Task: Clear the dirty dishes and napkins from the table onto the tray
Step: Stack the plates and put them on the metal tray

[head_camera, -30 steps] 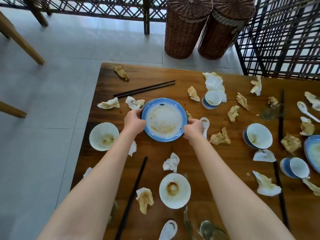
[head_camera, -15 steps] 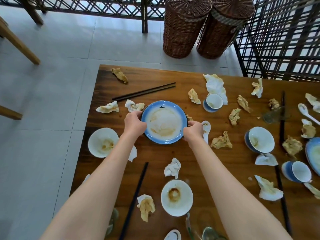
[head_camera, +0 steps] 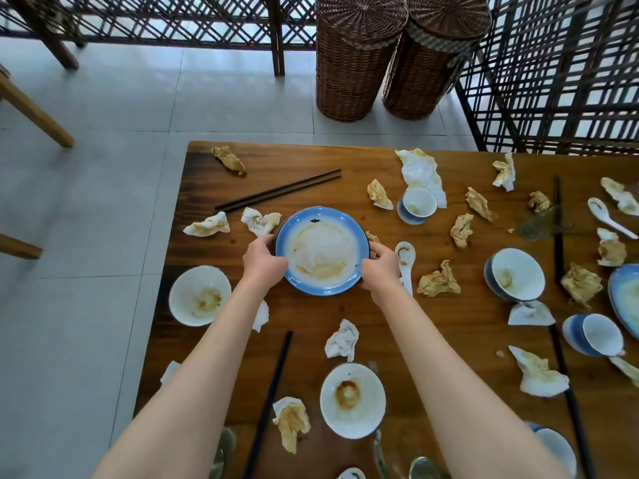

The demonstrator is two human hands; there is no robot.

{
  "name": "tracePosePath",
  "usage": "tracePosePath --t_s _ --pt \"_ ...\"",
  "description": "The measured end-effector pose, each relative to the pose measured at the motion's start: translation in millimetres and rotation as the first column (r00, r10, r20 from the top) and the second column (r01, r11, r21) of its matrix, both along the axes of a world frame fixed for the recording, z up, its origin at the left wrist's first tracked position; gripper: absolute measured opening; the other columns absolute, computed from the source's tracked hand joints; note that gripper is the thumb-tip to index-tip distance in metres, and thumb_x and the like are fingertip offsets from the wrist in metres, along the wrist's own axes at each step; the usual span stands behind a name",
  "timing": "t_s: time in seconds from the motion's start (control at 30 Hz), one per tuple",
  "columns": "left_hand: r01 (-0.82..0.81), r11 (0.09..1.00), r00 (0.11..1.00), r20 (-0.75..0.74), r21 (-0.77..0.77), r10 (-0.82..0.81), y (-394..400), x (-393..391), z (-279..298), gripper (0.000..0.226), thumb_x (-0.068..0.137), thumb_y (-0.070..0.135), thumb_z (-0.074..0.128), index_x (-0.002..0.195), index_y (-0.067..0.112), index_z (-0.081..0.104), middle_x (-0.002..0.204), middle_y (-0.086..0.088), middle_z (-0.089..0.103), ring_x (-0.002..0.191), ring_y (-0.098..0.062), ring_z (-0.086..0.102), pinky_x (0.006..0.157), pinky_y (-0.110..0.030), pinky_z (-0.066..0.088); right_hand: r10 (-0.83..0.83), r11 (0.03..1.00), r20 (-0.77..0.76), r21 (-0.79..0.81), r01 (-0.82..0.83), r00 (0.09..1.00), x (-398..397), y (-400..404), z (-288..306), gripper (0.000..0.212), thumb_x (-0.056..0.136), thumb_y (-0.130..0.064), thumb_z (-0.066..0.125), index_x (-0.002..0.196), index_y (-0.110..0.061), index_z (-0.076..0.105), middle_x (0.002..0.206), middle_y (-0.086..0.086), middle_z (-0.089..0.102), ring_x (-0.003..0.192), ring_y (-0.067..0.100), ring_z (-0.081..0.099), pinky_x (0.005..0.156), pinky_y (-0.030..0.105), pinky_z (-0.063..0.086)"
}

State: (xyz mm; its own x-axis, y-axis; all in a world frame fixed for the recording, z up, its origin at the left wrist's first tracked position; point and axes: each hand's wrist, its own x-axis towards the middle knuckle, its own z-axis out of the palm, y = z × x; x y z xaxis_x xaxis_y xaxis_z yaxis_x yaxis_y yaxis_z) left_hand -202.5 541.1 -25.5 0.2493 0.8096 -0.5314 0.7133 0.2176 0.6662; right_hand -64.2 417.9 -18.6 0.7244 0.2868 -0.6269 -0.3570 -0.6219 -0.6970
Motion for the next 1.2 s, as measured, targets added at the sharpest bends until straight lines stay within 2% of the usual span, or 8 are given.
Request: tracePosePath --t_s 0.17,0.37,0.43,0.53,0.77,1.0,1.1,1.2 --pt "-0.041 0.998 0.996 0.077 0.048 0.037 -22 -4 14 0.064 0.078 0.006 0.072 0.135 0.021 0.047 0.135 -0.002 0.05 0.122 -0.019 0.048 0.084 -0.028 0.047 0.032 0.996 0.023 0.085 -0.034 0.999 8 -25 20 0.047 0.091 -0.001 0.054 0.133 -0.02 0.049 0.128 0.0 0.054 0.108 0.018 0.057 0.081 0.041 0.057" --pt "0.005 0.992 0.984 0.177 0.13 -0.028 -69 9 56 0.061 0.077 0.012 0.074 0.132 0.022 0.05 0.133 0.002 0.052 0.118 -0.013 0.048 0.089 -0.032 0.047 0.009 0.981 0.061 0.191 -0.02 0.998 22 -82 55 0.036 0.093 -0.005 0.051 0.122 -0.026 0.057 0.107 -0.01 0.06 0.099 0.017 0.06 0.054 0.024 0.054" --pt "0.024 0.99 0.976 0.212 0.138 -0.053 -92 17 72 0.061 0.077 0.01 0.075 0.132 0.022 0.05 0.13 0.003 0.053 0.113 -0.009 0.048 0.088 -0.029 0.046 -0.005 0.974 0.084 0.225 -0.014 0.996 28 -109 67 0.035 0.093 -0.004 0.05 0.119 -0.026 0.059 0.095 -0.016 0.06 0.093 0.013 0.06 0.06 0.027 0.057" --pt "0.07 0.99 0.961 0.259 0.122 -0.1 -133 31 93 0.062 0.076 0.007 0.074 0.132 0.019 0.05 0.127 0.001 0.055 0.111 -0.013 0.053 0.089 -0.032 0.052 -0.024 0.969 0.079 0.247 0.003 0.997 40 -158 82 0.039 0.093 -0.003 0.048 0.129 -0.019 0.054 0.112 -0.004 0.061 0.102 0.018 0.06 0.079 0.04 0.057" --pt "0.138 0.985 0.933 0.32 0.101 -0.164 -258 80 113 0.063 0.076 0.008 0.074 0.134 0.015 0.05 0.124 -0.002 0.058 0.108 -0.017 0.057 0.087 -0.032 0.052 -0.072 0.968 0.118 0.248 0.041 0.99 84 -295 109 0.041 0.091 -0.004 0.052 0.131 -0.014 0.052 0.123 0.008 0.059 0.108 0.026 0.059 0.086 0.048 0.054" --pt "0.141 0.986 0.925 0.343 0.085 -0.162 -396 143 106 0.057 0.075 0.009 0.075 0.128 0.012 0.055 0.114 0.0 0.061 0.097 -0.012 0.057 0.069 -0.017 0.045 -0.05 0.96 0.185 0.278 -0.004 0.981 139 -436 133 0.031 0.09 0.001 0.05 0.116 -0.012 0.061 0.104 0.001 0.066 0.099 0.022 0.063 0.085 0.045 0.054" --pt "0.158 0.987 0.929 0.332 0.04 -0.162 -435 171 101 0.054 0.075 0.007 0.074 0.126 0.013 0.057 0.112 -0.001 0.063 0.097 -0.016 0.061 0.076 -0.029 0.054 -0.063 0.966 0.192 0.258 0.011 0.979 162 -479 133 0.035 0.091 0.0 0.05 0.123 -0.013 0.057 0.105 0.0 0.064 0.105 0.023 0.061 0.087 0.045 0.053" --pt "0.185 0.983 0.935 0.304 0.015 -0.181 -461 200 98 0.056 0.073 0.008 0.074 0.126 0.014 0.057 0.112 -0.002 0.064 0.099 -0.02 0.062 0.086 -0.042 0.054 -0.088 0.977 0.214 0.208 0.043 0.973 187 -509 127 0.039 0.092 -0.003 0.051 0.13 -0.011 0.052 0.122 0.007 0.06 0.109 0.023 0.058 0.088 0.045 0.053"
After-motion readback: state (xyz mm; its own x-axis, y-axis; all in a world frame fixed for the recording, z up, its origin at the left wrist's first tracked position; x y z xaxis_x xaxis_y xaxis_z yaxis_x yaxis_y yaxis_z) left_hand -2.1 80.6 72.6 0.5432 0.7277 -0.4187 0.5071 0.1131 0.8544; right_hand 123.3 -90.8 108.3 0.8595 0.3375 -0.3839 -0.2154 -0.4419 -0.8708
